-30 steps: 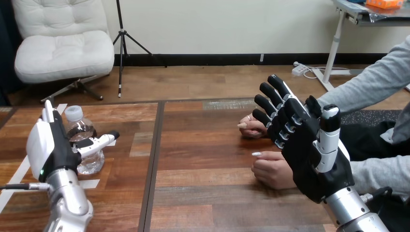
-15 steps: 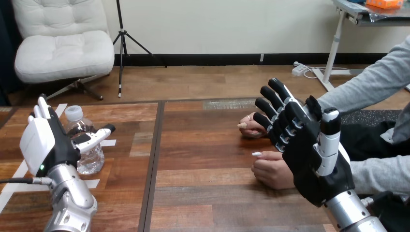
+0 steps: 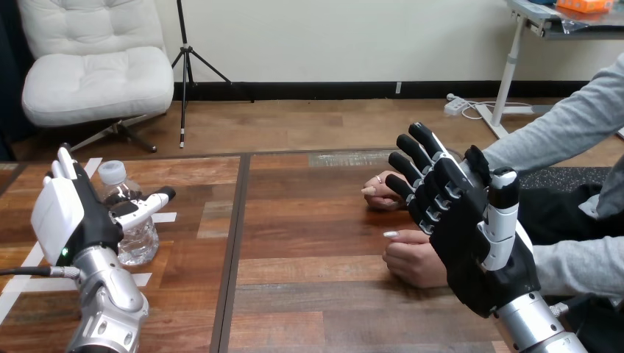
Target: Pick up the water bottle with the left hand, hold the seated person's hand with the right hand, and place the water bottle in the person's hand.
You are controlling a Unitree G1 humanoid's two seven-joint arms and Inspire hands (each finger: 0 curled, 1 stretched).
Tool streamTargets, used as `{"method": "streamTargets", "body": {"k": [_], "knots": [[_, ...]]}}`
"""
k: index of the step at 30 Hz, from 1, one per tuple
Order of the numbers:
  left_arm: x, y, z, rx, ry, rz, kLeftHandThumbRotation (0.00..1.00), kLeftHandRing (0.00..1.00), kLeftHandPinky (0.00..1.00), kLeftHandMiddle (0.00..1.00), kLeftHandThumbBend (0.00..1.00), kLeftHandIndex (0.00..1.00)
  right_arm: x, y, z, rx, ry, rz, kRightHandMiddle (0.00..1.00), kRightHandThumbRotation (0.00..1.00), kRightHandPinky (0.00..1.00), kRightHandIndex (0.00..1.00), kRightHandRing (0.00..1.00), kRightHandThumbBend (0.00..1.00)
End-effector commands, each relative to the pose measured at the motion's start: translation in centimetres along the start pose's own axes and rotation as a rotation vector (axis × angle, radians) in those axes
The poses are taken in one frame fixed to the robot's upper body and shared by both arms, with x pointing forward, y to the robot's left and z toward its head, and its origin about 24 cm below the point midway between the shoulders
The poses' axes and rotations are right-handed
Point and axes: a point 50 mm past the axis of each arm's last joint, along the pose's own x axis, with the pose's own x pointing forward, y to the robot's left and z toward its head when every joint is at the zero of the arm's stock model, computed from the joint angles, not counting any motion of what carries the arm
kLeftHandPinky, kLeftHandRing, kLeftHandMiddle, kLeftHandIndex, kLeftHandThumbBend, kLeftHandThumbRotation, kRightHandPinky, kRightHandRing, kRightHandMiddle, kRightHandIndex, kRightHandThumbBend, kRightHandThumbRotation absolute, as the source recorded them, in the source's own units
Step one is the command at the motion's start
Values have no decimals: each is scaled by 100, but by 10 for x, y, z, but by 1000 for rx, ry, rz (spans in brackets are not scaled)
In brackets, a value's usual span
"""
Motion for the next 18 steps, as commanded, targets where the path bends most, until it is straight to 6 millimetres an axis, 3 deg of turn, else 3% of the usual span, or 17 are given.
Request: {"method": "streamTargets", "body": {"k": [1, 18], "knots": [[16, 9, 30, -80, -64, 22, 34, 100, 100, 100, 100, 100, 9, 2, 14, -15, -90, 15, 100, 100, 100, 100, 100, 99], [20, 7, 35, -266, -25, -50, 32, 100, 100, 100, 100, 100, 8, 3, 14, -14, -91, 15, 100, 100, 100, 100, 100, 99]]}}
